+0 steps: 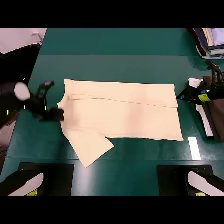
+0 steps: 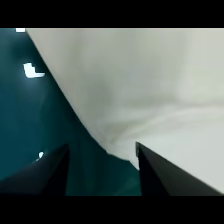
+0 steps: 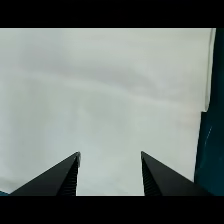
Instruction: Fold the shirts.
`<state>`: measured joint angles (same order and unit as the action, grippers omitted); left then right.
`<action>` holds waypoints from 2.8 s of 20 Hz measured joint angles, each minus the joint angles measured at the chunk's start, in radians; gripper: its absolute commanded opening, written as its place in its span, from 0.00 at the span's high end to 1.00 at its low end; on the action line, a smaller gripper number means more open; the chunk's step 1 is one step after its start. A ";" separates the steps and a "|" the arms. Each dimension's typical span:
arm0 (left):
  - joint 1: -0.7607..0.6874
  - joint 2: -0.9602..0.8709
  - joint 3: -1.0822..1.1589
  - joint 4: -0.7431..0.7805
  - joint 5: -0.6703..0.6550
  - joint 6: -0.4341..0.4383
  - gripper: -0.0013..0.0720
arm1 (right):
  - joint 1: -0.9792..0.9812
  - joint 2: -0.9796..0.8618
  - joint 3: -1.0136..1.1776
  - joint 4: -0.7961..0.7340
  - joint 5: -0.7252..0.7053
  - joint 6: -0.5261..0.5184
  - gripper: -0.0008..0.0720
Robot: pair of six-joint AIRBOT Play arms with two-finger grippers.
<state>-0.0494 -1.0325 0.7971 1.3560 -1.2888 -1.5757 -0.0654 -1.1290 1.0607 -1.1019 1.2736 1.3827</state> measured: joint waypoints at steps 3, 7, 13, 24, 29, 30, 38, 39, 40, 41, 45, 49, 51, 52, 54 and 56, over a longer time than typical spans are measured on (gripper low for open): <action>0.000 0.121 -0.178 -0.064 0.025 -0.036 0.31 | -0.002 0.052 -0.026 0.010 -0.014 -0.002 0.38; 0.000 0.179 -0.325 -0.171 0.126 -0.056 0.31 | -0.002 0.078 -0.036 0.029 -0.027 -0.005 0.38; 0.000 0.196 -0.404 -0.281 0.255 -0.046 0.95 | -0.003 0.087 -0.040 0.056 -0.019 -0.005 0.38; 0.000 0.200 -0.273 -0.319 0.159 0.043 0.95 | -0.370 0.173 -0.373 -0.099 0.175 -0.005 0.23; 0.000 0.200 -0.254 -0.323 0.149 0.058 0.95 | -0.480 0.136 -0.563 -0.031 0.124 -0.004 0.34; 0.000 0.200 -0.253 -0.323 0.147 0.059 0.95 | -0.468 0.118 -0.576 -0.008 0.109 -0.003 0.34; 0.000 0.200 -0.245 -0.311 0.122 0.064 0.96 | -0.306 0.059 -0.588 0.094 -0.061 -0.010 0.97; 0.000 0.200 -0.241 -0.305 0.101 0.064 0.96 | -0.287 0.065 -0.570 0.080 -0.061 -0.013 0.97; -0.001 0.204 -0.236 -0.300 0.080 0.064 0.96 | -0.267 0.081 -0.547 0.041 -0.062 -0.017 0.97; -0.008 0.217 -0.232 -0.291 0.052 0.063 0.96 | -0.254 0.101 -0.522 0.011 -0.041 -0.016 0.97; -0.070 0.331 -0.222 -0.258 -0.068 0.006 0.95 | -0.218 0.233 -0.426 -0.117 0.140 -0.014 0.97; -0.101 0.399 -0.166 -0.253 -0.174 -0.049 0.95 | -0.205 0.345 -0.338 -0.189 0.251 -0.008 0.97; -0.107 0.389 -0.111 -0.224 -0.152 -0.051 0.95 | -0.174 0.333 -0.282 -0.206 0.259 -0.004 0.97; -0.108 0.367 -0.077 -0.192 -0.122 -0.050 0.95 | -0.149 0.306 -0.249 -0.211 0.254 0.000 0.97; -0.111 0.294 -0.009 -0.126 -0.057 -0.042 0.95 | -0.094 0.224 -0.174 -0.214 0.216 0.005 0.97; -0.112 0.185 0.063 -0.075 0.025 -0.018 0.95 | -0.043 0.111 -0.089 -0.219 0.174 0.011 0.97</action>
<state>-0.1616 -0.8471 0.8597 1.2808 -1.2636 -1.5936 -0.1085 -1.0180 0.9714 -1.3205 1.4475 1.3937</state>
